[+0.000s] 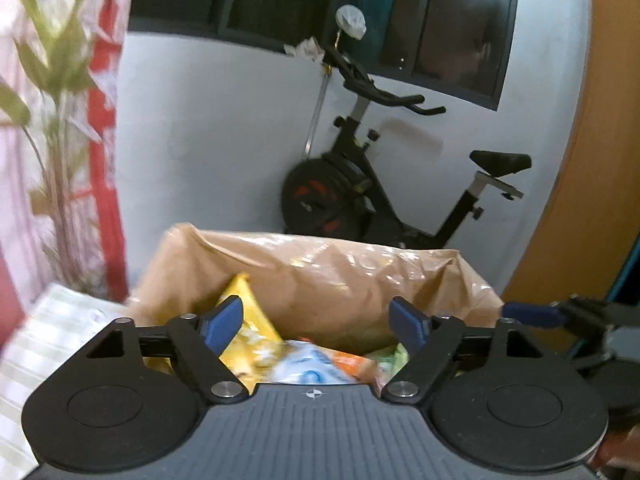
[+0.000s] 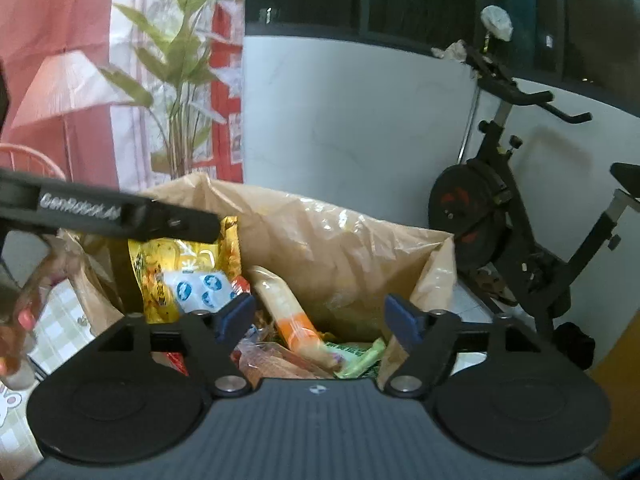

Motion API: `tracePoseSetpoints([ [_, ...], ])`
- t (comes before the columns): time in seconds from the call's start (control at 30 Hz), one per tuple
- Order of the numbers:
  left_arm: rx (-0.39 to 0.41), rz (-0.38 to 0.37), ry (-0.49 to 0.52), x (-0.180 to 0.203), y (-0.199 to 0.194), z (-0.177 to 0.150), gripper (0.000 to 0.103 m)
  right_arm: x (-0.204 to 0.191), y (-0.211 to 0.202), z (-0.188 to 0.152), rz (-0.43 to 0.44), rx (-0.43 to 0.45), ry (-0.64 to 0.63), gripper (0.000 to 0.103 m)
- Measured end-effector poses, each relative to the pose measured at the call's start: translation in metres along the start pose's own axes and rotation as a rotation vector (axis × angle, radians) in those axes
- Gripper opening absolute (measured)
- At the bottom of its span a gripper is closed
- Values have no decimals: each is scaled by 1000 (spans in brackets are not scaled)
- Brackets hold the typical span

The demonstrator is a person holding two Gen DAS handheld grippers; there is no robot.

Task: Organize snacks

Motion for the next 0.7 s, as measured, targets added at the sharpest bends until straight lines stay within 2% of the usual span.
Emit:
tracePoseSetpoints([
  [0.2,72,88,54,-3,-52,-3,97,-6,-34,-3,42,63,63,93],
  [0.37,117,111,34,-6,-97,-12,98,-18,-69,-9,17,122,112,103],
  [0.57,195,180,58,1,-141,-29,98,-32,-98,-16,26,139,164,103],
  [0.7,198,224,81,10,-163,-40,98,-55,-123,-28,2,165,161,103],
])
Point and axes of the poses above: each gripper's, at about its wrist camera, not at the fingertips, and y roughly the way its jaws point, x to its right, z to its top, the point moved 5 cm from there along y, roughly the way its jaws point, and after that the axes turned 15 degrees about -x, right-handed, at the moved point
